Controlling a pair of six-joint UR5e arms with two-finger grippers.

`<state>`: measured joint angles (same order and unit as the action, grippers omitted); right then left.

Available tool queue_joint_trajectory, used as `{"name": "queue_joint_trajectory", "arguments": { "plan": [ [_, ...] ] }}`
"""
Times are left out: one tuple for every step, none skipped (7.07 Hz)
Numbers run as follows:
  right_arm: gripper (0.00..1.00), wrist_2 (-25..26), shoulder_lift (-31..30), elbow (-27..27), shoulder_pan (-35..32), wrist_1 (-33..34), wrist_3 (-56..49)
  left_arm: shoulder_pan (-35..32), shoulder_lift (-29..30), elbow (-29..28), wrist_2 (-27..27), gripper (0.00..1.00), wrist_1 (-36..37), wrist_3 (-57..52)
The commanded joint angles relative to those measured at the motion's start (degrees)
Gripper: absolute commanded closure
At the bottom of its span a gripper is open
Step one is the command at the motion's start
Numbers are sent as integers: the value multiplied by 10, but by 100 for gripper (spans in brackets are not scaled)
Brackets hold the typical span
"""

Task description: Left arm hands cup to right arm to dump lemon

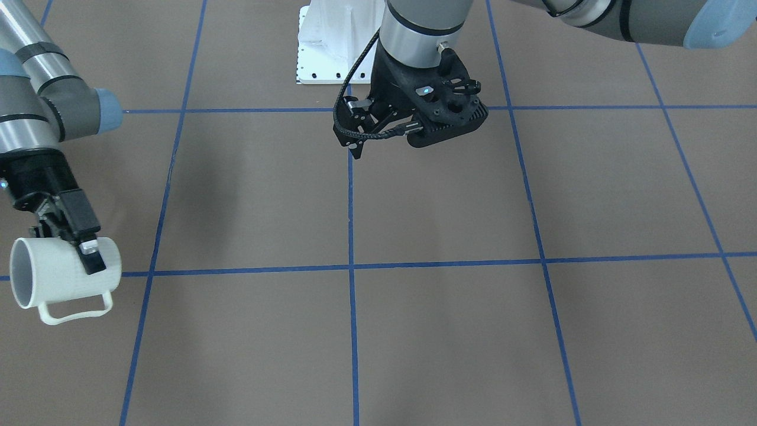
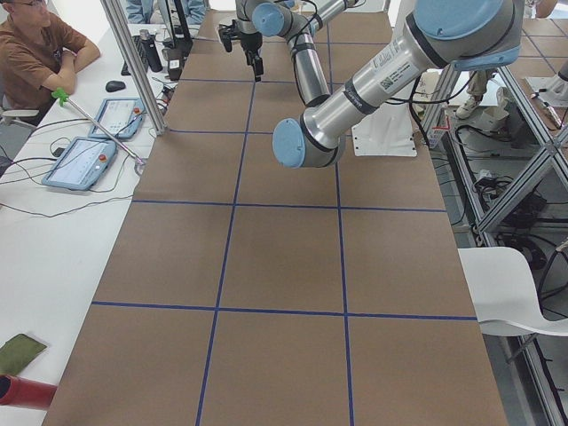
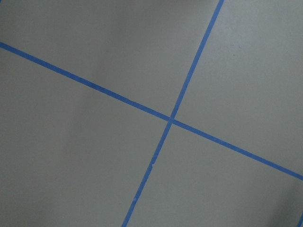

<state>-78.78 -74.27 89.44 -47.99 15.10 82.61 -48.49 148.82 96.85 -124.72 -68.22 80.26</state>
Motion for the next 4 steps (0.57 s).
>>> {"name": "queue_joint_trajectory", "arguments": {
  "plan": [
    [55, 126, 65, 22, 102, 106, -85, -11, -1, -10, 0, 0, 1, -16],
    [55, 166, 95, 22, 135, 151, -98, -13, -5, -7, -4, 0, -1, -31],
    [55, 190, 115, 21, 165, 174, -133, -14, -6, -5, -6, 0, 2, -43],
    [55, 215, 125, 18, 187, 178, -176, -12, -5, -10, -6, 0, 4, -39]
  ]
}}
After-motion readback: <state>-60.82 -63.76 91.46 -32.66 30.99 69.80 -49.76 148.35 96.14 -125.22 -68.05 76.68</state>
